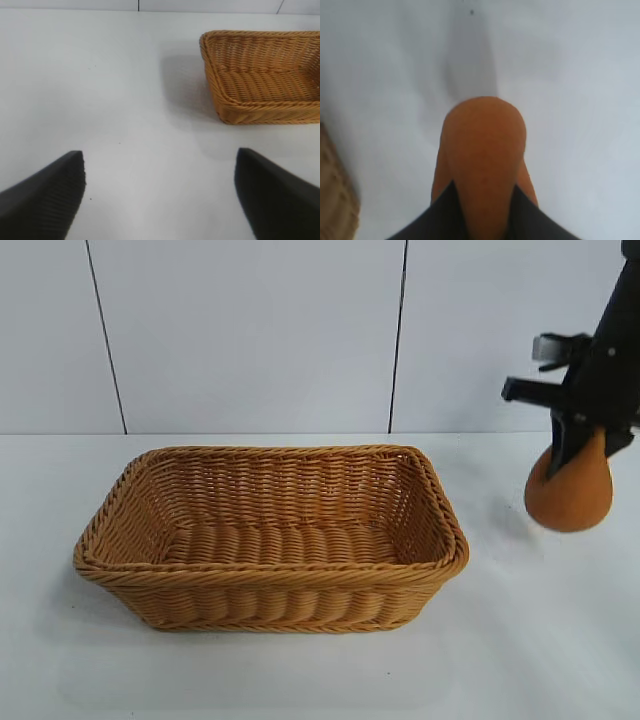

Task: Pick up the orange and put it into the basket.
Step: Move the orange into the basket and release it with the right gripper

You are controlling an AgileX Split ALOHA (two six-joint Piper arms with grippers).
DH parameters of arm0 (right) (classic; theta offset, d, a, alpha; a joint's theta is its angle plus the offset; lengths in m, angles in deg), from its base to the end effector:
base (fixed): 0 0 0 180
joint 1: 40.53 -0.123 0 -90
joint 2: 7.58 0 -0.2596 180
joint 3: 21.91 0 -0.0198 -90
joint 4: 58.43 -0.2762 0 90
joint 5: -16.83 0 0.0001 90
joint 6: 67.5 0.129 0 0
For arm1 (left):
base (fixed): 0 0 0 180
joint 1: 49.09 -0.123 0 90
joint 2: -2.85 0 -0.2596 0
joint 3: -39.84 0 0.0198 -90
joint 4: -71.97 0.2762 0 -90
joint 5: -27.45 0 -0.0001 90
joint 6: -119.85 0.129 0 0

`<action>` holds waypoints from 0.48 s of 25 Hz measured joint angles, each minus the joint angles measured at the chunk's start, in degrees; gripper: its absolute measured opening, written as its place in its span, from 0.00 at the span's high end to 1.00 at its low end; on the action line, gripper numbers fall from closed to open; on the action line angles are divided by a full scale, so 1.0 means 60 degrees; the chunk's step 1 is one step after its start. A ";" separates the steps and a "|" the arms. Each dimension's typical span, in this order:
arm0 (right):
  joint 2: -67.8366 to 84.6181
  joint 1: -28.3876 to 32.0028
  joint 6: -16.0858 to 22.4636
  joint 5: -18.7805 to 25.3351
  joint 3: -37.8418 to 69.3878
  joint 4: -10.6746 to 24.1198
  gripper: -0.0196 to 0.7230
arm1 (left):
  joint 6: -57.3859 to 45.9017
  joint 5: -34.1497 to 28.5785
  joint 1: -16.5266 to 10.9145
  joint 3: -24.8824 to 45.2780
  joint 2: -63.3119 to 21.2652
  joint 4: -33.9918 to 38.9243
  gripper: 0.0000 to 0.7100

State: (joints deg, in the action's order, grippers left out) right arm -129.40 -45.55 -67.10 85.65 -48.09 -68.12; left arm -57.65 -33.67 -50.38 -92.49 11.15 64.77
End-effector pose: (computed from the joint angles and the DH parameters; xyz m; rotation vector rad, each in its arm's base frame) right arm 0.4448 0.0594 0.2135 -0.0587 2.8674 0.2569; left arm 0.0755 -0.0125 0.2734 0.0283 2.0387 -0.1089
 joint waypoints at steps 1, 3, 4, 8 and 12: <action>0.0056 -0.0170 0.0000 0.0007 -0.0046 0.0000 0.90 | 0.0000 0.0000 0.0000 0.0000 0.0000 0.0000 0.18; 0.0113 -0.0568 0.0031 0.0024 -0.0068 0.0000 0.90 | 0.0000 0.0000 0.0000 0.0000 0.0000 0.0000 0.18; 0.0112 -0.0828 0.0031 0.0045 -0.0068 0.0010 0.90 | 0.0000 0.0000 0.0000 0.0000 0.0000 0.0000 0.18; 0.0112 -0.2028 0.0162 -0.0011 -0.0068 -0.0008 0.90 | 0.0000 0.0000 0.0000 0.0000 0.0000 0.0000 0.18; 0.0112 -0.3272 0.0317 -0.0565 -0.0068 -0.0040 0.90 | 0.0000 0.0000 0.0000 0.0000 0.0000 0.0000 0.18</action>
State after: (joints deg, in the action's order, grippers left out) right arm -128.73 -65.18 -65.20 82.26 -48.50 -68.37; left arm -57.65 -33.67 -50.38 -92.49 11.15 64.77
